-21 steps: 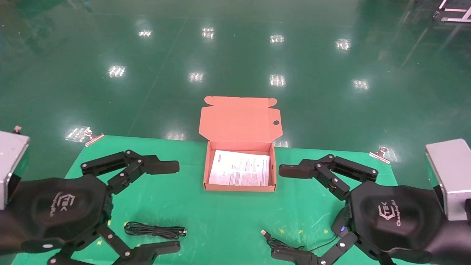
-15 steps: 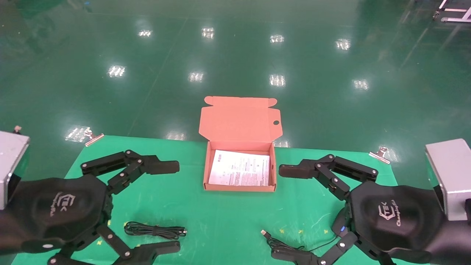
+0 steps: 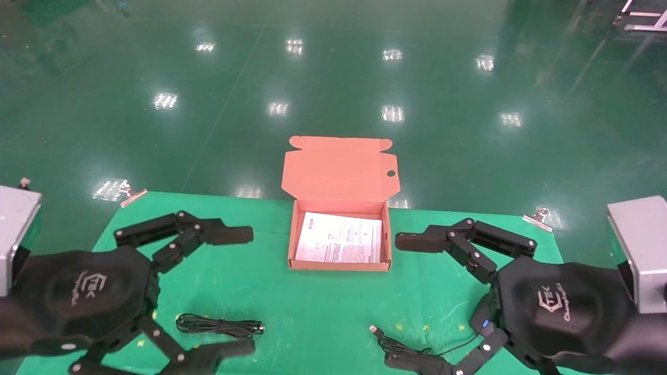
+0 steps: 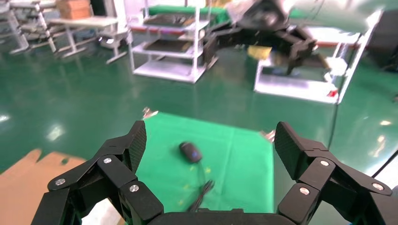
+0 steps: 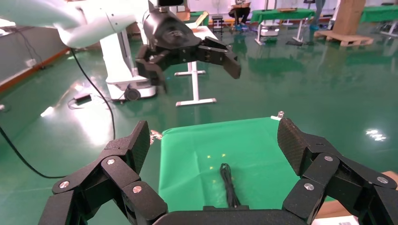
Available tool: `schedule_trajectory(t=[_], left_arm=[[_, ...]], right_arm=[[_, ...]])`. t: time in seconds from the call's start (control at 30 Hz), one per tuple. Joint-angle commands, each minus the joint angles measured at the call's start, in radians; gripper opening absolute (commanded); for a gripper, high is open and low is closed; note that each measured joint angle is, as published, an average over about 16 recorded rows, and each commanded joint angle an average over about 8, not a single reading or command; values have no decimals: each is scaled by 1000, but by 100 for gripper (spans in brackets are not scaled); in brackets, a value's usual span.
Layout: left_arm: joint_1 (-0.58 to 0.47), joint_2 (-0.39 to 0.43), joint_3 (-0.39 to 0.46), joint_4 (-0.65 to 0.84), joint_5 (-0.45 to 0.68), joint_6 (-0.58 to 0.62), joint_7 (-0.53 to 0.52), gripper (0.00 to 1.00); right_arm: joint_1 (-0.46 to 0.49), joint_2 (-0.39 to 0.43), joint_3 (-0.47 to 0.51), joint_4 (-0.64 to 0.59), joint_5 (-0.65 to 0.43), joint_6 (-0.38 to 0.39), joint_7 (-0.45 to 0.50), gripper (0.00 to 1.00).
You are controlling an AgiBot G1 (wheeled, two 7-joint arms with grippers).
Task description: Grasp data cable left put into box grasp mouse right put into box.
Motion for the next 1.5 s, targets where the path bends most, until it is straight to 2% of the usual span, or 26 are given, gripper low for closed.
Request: schedule_trajectory(t=[0.03, 0.23, 0.43, 0.7, 0.9, 1.27, 1.5], left_arm=[[4, -6, -3, -3, 10, -12, 5, 100], [-51, -3, 60, -14, 136, -9, -44, 100], [-132, 40, 146, -6, 303, 5, -93, 100], [-253, 114, 280, -34, 632, 14, -95, 100], [-288, 168, 361, -46, 849, -17, -85, 100], [-279, 249, 460, -46, 1157, -109, -144, 100], [-250, 289, 489, -13, 1250, -151, -205, 100]], right_arm=[[1, 1, -1, 3, -10, 4, -4, 100], [70, -4, -43, 41, -174, 5, -77, 100], [155, -43, -113, 58, -385, -8, -189, 100], [225, -93, -217, 62, -619, -20, -271, 100], [247, -126, -293, 62, -776, -12, -309, 100], [214, -196, -376, 58, -1009, 93, -281, 100], [179, -236, -404, 50, -1113, 157, -217, 100]])
